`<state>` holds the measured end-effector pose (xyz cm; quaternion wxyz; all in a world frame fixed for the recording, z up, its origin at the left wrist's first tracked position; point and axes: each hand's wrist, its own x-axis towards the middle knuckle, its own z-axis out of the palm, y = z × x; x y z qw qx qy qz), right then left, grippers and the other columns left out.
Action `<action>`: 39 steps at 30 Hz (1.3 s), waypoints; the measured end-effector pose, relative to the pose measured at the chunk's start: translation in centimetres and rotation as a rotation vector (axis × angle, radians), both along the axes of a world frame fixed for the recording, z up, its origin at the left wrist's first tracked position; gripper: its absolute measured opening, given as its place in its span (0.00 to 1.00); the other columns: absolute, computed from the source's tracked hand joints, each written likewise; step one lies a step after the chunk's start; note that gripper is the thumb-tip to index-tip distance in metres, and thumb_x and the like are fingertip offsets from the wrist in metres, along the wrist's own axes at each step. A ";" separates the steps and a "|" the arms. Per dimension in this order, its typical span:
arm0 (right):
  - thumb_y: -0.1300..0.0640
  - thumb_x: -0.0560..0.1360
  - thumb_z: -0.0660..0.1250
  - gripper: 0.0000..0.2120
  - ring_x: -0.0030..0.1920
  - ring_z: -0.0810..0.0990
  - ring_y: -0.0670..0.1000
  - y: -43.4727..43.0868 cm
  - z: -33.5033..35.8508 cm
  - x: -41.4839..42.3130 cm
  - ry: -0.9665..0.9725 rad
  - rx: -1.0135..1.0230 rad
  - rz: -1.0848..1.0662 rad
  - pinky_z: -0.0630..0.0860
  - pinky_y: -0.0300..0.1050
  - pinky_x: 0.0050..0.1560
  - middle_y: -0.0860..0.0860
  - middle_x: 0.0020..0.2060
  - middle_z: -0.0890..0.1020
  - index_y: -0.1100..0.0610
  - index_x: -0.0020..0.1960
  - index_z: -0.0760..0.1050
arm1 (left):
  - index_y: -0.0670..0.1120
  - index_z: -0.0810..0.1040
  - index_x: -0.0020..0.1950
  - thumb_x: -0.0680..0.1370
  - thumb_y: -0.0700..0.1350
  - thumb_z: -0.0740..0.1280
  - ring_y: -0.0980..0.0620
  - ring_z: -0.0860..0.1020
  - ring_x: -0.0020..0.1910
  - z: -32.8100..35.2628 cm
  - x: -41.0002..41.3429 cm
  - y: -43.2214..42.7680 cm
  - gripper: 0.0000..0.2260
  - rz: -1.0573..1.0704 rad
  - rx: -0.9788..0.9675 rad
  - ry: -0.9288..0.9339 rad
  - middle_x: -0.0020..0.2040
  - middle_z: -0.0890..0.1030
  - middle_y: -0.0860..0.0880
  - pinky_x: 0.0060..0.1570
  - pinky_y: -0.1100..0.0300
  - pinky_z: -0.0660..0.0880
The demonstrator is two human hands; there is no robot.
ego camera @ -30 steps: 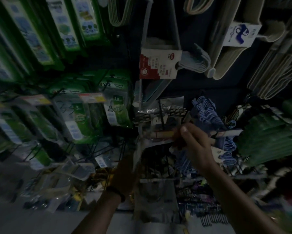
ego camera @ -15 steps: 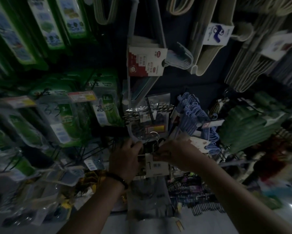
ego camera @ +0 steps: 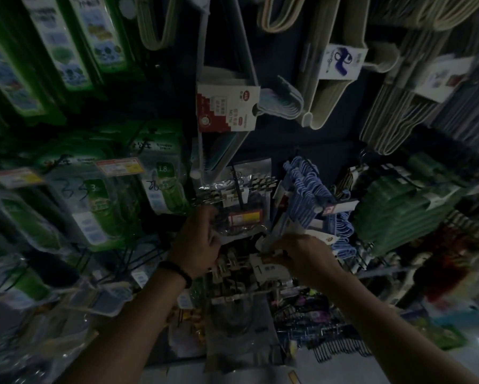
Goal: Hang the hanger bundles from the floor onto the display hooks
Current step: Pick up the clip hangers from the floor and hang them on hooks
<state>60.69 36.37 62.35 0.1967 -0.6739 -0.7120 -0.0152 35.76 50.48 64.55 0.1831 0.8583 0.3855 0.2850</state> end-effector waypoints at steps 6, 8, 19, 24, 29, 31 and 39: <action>0.50 0.77 0.76 0.09 0.45 0.86 0.54 0.3 -1.1 1.3 -0.064 0.118 0.025 0.81 0.48 0.41 0.48 0.49 0.86 0.49 0.57 0.86 | 0.45 0.78 0.65 0.69 0.36 0.80 0.37 0.81 0.57 -0.8 2.4 1.4 0.26 -0.211 0.579 0.172 0.62 0.79 0.40 0.53 0.48 0.84; 0.51 0.76 0.78 0.10 0.46 0.86 0.55 0.4 -1.8 1.9 -0.066 0.133 0.032 0.83 0.49 0.41 0.48 0.49 0.87 0.50 0.56 0.87 | 0.44 0.82 0.62 0.75 0.39 0.72 0.38 0.81 0.56 -0.9 2.7 1.9 0.16 -0.227 0.686 0.144 0.59 0.81 0.40 0.54 0.47 0.83; 0.54 0.78 0.76 0.07 0.46 0.87 0.55 2.7 -3.8 3.4 -0.089 0.255 0.192 0.83 0.50 0.44 0.50 0.49 0.88 0.50 0.56 0.87 | 0.51 0.85 0.57 0.84 0.53 0.68 0.52 0.83 0.49 0.9 2.6 3.3 0.09 -0.155 0.596 0.037 0.54 0.86 0.52 0.46 0.58 0.81; 0.57 0.77 0.76 0.09 0.47 0.86 0.57 5.5 -2.8 2.7 -0.113 0.304 0.227 0.83 0.51 0.42 0.51 0.50 0.87 0.50 0.56 0.86 | 0.53 0.85 0.52 0.82 0.61 0.65 0.53 0.82 0.45 5.1 3.4 3.8 0.15 -0.098 0.253 0.141 0.48 0.86 0.54 0.45 0.57 0.79; 0.59 0.76 0.74 0.10 0.48 0.85 0.60 8.5 -2.7 2.7 -0.141 0.324 0.216 0.83 0.53 0.44 0.53 0.51 0.87 0.49 0.55 0.85 | 0.53 0.88 0.53 0.82 0.56 0.70 0.49 0.84 0.46 6.4 3.8 3.8 0.09 -0.069 0.202 0.187 0.50 0.88 0.51 0.49 0.48 0.83; 0.60 0.75 0.74 0.10 0.47 0.85 0.60 9.4 -2.7 2.7 -0.154 0.330 0.214 0.82 0.53 0.45 0.52 0.49 0.87 0.49 0.54 0.85 | 0.54 0.87 0.53 0.82 0.57 0.70 0.50 0.84 0.48 6.4 4.0 3.8 0.10 -0.055 0.182 0.183 0.51 0.88 0.52 0.51 0.48 0.82; 0.62 0.68 0.83 0.10 0.38 0.87 0.62 12.9 -1.1 2.4 -0.180 0.136 0.039 0.85 0.53 0.36 0.60 0.40 0.87 0.61 0.48 0.88 | 0.57 0.87 0.53 0.80 0.64 0.65 0.56 0.83 0.46 6.3 3.9 3.5 0.16 -0.053 0.149 0.147 0.49 0.87 0.57 0.47 0.50 0.82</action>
